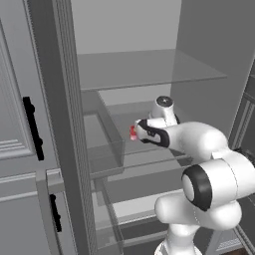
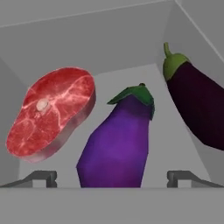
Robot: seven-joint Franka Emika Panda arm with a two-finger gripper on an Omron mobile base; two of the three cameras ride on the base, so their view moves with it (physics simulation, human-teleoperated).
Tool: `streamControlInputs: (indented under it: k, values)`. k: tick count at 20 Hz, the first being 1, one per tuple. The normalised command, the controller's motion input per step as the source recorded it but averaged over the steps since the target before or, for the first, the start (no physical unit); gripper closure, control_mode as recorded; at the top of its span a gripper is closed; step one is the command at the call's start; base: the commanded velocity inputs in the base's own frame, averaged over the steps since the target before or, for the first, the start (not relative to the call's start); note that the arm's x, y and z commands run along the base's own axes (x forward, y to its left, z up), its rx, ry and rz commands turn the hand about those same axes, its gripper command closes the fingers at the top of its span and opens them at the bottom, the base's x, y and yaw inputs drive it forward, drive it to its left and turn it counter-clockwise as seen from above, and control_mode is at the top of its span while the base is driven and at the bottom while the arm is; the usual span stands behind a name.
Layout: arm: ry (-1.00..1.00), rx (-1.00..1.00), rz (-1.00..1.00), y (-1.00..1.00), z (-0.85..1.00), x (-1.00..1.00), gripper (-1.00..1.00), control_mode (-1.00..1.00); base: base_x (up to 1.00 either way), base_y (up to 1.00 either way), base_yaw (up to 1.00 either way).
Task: Place one eggplant and one steak in each tupperware on the nearby counter, to pack two identical lunches.
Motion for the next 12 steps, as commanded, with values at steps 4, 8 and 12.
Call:
streamControlInputs:
  k: [4, 8, 12]
  values:
    - [0.00, -0.01, 0.02, -0.02, -0.33, 0.18, -1.00, -1.00, 0.00, 0.00, 0.00]
    - [0.00, -0.04, 0.05, 0.00, -0.59, 0.00, 1.00, -1.00, 0.00, 0.00, 0.00]
    - [-0.01, 0.00, 0.01, 0.00, -0.24, 0.02, 1.00, -1.00, 0.00, 0.00, 0.00]
